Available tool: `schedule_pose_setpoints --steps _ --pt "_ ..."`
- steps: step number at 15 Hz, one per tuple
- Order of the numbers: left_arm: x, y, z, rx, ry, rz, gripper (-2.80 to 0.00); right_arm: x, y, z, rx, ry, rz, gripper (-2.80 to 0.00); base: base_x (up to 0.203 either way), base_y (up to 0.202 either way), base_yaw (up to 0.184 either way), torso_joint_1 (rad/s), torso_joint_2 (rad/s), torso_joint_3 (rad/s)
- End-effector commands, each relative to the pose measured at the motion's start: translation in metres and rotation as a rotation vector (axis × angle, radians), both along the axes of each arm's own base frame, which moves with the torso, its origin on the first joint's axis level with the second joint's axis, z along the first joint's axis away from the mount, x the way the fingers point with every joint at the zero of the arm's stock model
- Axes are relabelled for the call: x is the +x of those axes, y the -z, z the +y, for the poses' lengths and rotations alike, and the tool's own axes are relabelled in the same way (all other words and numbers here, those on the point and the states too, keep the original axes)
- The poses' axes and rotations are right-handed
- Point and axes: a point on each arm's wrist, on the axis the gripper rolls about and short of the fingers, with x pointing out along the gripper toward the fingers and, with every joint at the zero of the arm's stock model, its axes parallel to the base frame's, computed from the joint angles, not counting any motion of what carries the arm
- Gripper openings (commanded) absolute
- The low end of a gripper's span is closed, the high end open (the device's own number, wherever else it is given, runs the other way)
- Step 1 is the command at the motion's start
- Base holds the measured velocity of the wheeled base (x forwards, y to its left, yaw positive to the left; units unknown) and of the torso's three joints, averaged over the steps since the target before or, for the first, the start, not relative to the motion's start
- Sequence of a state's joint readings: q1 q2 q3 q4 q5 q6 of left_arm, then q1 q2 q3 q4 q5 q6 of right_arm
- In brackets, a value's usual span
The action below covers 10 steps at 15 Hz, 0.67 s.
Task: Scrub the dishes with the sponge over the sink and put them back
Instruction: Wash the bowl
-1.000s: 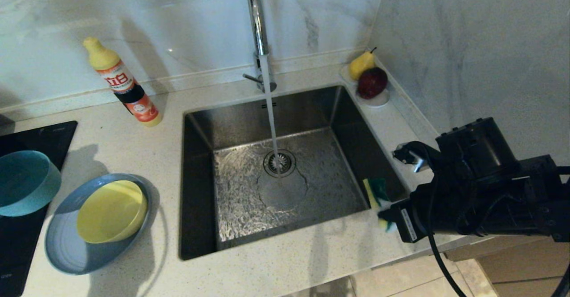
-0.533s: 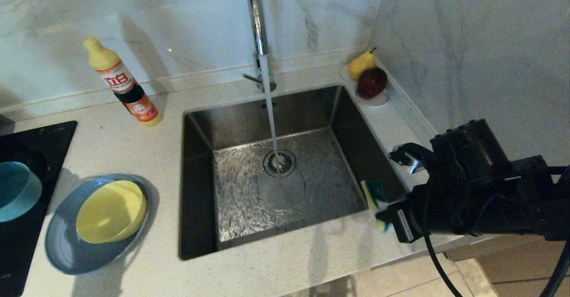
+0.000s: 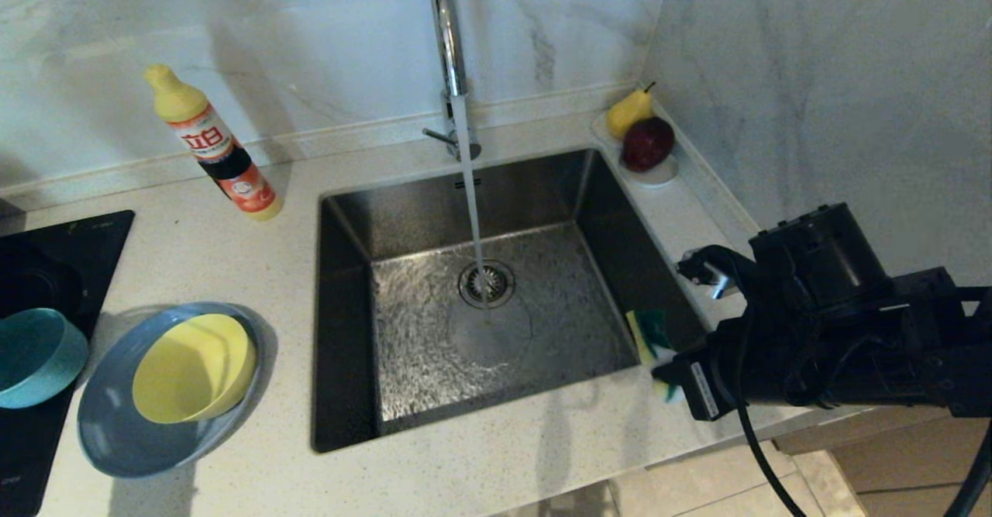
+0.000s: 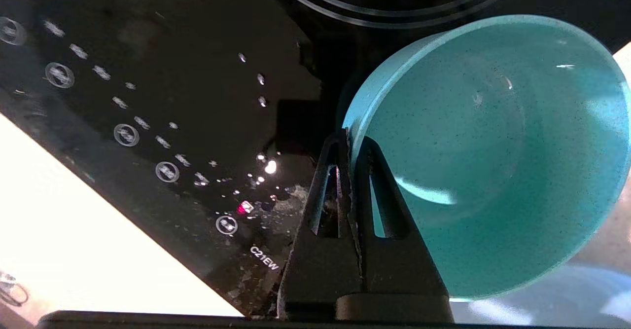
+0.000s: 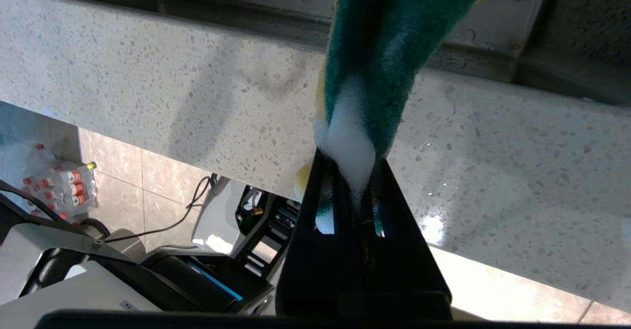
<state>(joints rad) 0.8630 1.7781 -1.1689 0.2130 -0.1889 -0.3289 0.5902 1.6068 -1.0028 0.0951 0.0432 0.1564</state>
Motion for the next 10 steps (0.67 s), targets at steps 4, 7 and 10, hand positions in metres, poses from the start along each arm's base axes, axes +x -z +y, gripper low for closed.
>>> schedule_pose_setpoints --steps 4,7,10 --pt "0.005 -0.006 0.004 -0.025 0.018 -0.034 0.00 -0.002 -0.003 -0.001 0.006 0.000 -0.009 -2.80 0.000 0.000 0.000 0.000 0.00 0.000" --pt "0.003 -0.001 0.002 -0.081 0.015 0.005 0.00 -0.002 -0.002 -0.002 0.004 0.001 -0.004 -2.80 0.000 0.000 0.000 0.000 0.00 0.000" --pt "0.008 0.005 0.008 -0.178 -0.012 0.040 0.00 -0.002 -0.001 -0.001 0.002 0.001 -0.001 -2.80 0.000 0.000 0.000 0.000 0.00 0.000"
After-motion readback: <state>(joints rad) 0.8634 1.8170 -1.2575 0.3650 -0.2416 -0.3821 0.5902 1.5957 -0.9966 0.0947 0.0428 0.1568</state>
